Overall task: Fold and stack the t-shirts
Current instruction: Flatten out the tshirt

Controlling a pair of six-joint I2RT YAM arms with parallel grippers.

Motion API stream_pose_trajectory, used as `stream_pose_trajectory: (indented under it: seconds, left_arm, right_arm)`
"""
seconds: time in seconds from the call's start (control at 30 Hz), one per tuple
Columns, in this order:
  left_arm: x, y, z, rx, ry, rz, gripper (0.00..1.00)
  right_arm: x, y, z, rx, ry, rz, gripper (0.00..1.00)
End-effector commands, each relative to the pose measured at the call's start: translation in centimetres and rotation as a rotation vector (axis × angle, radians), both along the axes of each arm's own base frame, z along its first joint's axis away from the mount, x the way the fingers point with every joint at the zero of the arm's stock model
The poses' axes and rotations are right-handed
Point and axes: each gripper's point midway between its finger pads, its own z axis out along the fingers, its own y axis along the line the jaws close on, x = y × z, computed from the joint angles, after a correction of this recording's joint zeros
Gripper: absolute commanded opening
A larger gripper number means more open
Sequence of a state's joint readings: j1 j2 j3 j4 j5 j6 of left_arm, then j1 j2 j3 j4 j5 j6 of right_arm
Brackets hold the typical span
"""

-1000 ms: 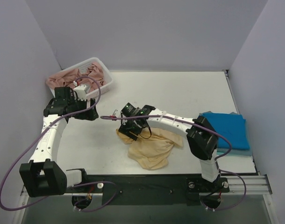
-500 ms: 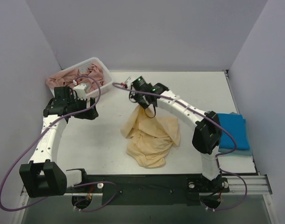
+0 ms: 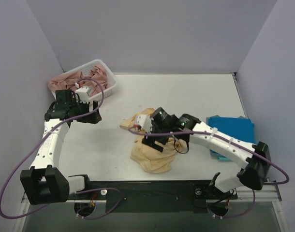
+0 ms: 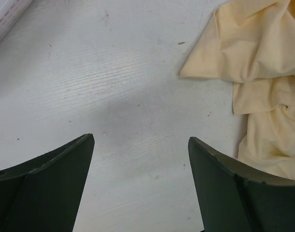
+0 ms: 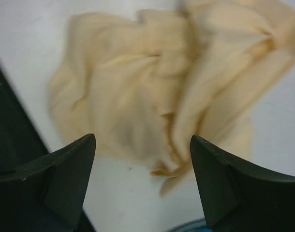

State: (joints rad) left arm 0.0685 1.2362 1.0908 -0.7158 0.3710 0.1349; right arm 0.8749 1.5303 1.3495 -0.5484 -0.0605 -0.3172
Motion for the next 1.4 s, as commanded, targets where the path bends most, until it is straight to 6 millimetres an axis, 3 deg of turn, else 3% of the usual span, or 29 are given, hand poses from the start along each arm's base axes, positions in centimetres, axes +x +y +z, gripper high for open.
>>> stream_pose_trajectory:
  seconds: [0.0, 0.03, 0.1, 0.23, 0.37, 0.53, 0.63, 0.83, 0.93, 1.0, 1.07, 1.1, 1.13, 1.17, 1.2, 1.23, 1.27, 1.3, 1.33, 1.37]
  left_arm:
    - [1.2, 0.0, 2.3, -0.01, -0.098, -0.006, 0.89]
    - [1.1, -0.1, 2.3, -0.012, -0.1, -0.011, 0.89]
    - [1.0, -0.1, 2.3, -0.013, -0.1, -0.01, 0.89]
    - [0.5, -0.3, 2.3, -0.019, -0.108, -0.014, 0.89]
    - [0.0, -0.5, 2.1, -0.031, -0.11, -0.016, 0.89]
    - [-0.9, -0.9, 2.5, -0.038, -0.121, -0.039, 0.89]
    - [-1.4, -0.9, 2.6, -0.032, -0.128, -0.043, 0.89]
    - [-1.6, -0.6, 3.0, -0.017, -0.143, -0.038, 0.89]
    - [-1.5, -0.5, 3.1, -0.019, -0.146, -0.037, 0.89]
    - [-1.4, -0.4, 3.3, -0.017, -0.152, -0.033, 0.89]
    - [-1.3, -0.3, 3.5, -0.014, -0.16, -0.031, 0.89]
    - [-1.3, -0.3, 3.5, -0.011, -0.158, -0.03, 0.89]
    - [-1.2, -0.1, 3.8, -0.004, -0.166, -0.022, 0.89]
    - [-1.0, 0.3, 3.9, 0.006, -0.169, -0.009, 0.89]
    - [-0.7, 0.6, 4.3, 0.011, -0.179, 0.002, 0.89]
    - [-0.5, 1.3, 4.4, 0.03, -0.183, 0.033, 0.89]
    - [-0.1, 1.7, 4.9, 0.043, -0.195, 0.051, 0.89]
    - [0.2, 2.6, 5.2, 0.071, -0.201, 0.086, 0.89]
    - [0.7, 3.2, 6.0, 0.086, -0.22, 0.106, 0.89]
    - [1.0, 4.0, 6.5, 0.112, -0.232, 0.137, 0.89]
  right_arm:
    - [-11.6, -0.6, -2.7, 0.042, 0.221, 0.389, 0.69]
    - [-13.2, -1.3, -4.0, 0.018, 0.272, 0.405, 0.61]
    - [-15.7, -2.4, -5.9, -0.058, 0.328, 0.452, 0.56]
    - [-17.5, -4.1, -10.2, -0.253, 0.349, 0.506, 0.57]
    - [-16.1, -4.4, -12.7, -0.363, 0.324, 0.485, 0.55]
    - [-14.8, -4.0, -12.9, -0.366, 0.265, 0.496, 0.61]
    - [-15.2, -3.8, -14.0, -0.376, 0.285, 0.504, 0.61]
    - [-14.9, -5.6, -16.8, -0.509, 0.289, 0.509, 0.55]
    - [-13.9, -5.4, -17.3, -0.545, 0.251, 0.467, 0.43]
    - [-13.3, -4.8, -17.2, -0.554, 0.234, 0.439, 0.26]
    - [-13.4, -3.2, -16.2, -0.522, 0.266, 0.44, 0.1]
    - [-12.8, -0.6, -14.5, -0.459, 0.242, 0.434, 0.0]
    - [-13.2, 0.2, -13.5, -0.436, 0.275, 0.438, 0.0]
    - [-12.2, 3.8, -10.5, -0.327, 0.236, 0.428, 0.0]
    - [-12.4, 5.7, -8.3, -0.25, 0.246, 0.44, 0.0]
    - [-11.4, 8.7, -4.6, -0.13, 0.207, 0.423, 0.0]
    - [-11.2, 10.5, -1.8, -0.036, 0.198, 0.426, 0.0]
    - [-9.8, 12.4, 2.5, 0.093, 0.172, 0.384, 0.0]
    - [-9.7, 13.5, 5.5, 0.19, 0.175, 0.388, 0.0]
    - [-7.7, 13.9, 9.9, 0.309, 0.146, 0.323, 0.0]
